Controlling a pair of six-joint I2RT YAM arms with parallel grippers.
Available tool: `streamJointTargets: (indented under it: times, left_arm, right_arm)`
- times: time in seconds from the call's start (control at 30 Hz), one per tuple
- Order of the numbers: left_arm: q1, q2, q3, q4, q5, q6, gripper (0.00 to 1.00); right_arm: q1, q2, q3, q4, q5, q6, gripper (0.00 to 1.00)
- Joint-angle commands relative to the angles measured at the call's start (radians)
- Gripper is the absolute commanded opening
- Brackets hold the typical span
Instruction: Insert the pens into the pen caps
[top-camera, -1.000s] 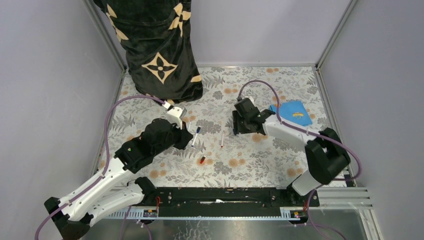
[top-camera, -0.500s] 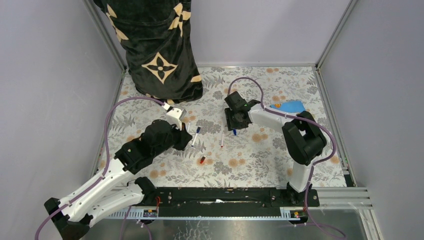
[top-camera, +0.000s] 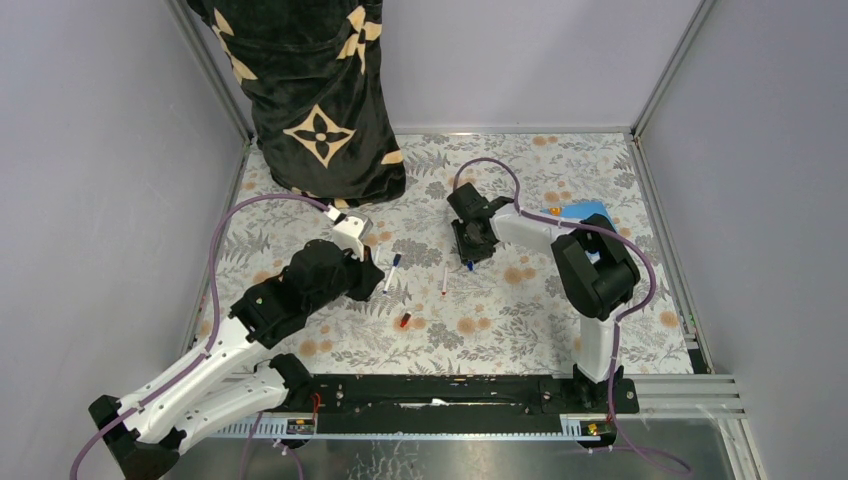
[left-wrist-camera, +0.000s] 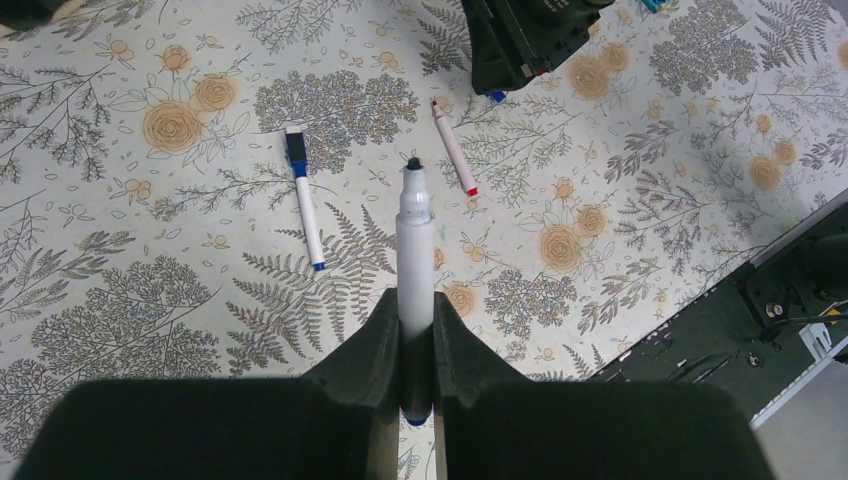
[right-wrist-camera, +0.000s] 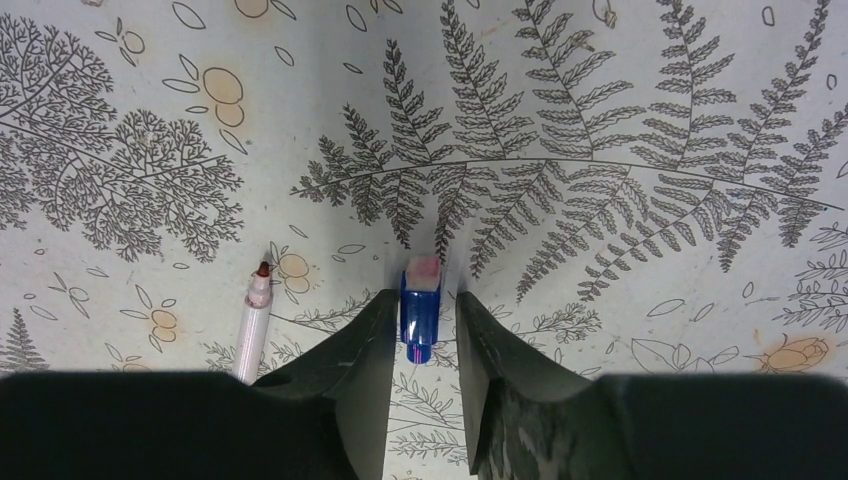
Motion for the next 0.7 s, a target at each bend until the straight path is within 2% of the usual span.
streamJointTargets:
  times: [0.0,0.07,0.23,0.37,0.57,0.67]
  left_arm:
    - [0.002,-0.006,-0.007,0.033,-0.024,0.014,0.00]
    - [0.003,-0.006,-0.007,0.033,-0.025,0.014,0.00]
    - [0.002,-0.003,-0.007,0.033,-0.027,0.014,0.00]
    - [0.002,0.004,-0.006,0.031,-0.038,0.007,0.00]
    - [0.003,0.028,-0.008,0.051,-0.007,0.009,0.00]
    - [0.004,0.068,-0.009,0.066,0.012,0.008,0.00]
  right_arm:
    - [-0.017,0.016,0.029,-0.015,-0.030,-0.023,0.35]
    - [-0.021,0.016,0.026,-0.014,-0.036,-0.026,0.32]
    - [-0.026,-0.010,0.006,0.003,-0.069,-0.032,0.17]
    - [-0.027,-0.200,-0.086,0.106,-0.099,-0.034,0.01]
    - [-0.027,-0.553,-0.270,0.319,-0.253,0.013,0.00]
    - [-0.027,-0.655,-0.259,0.274,-0.266,0.018,0.00]
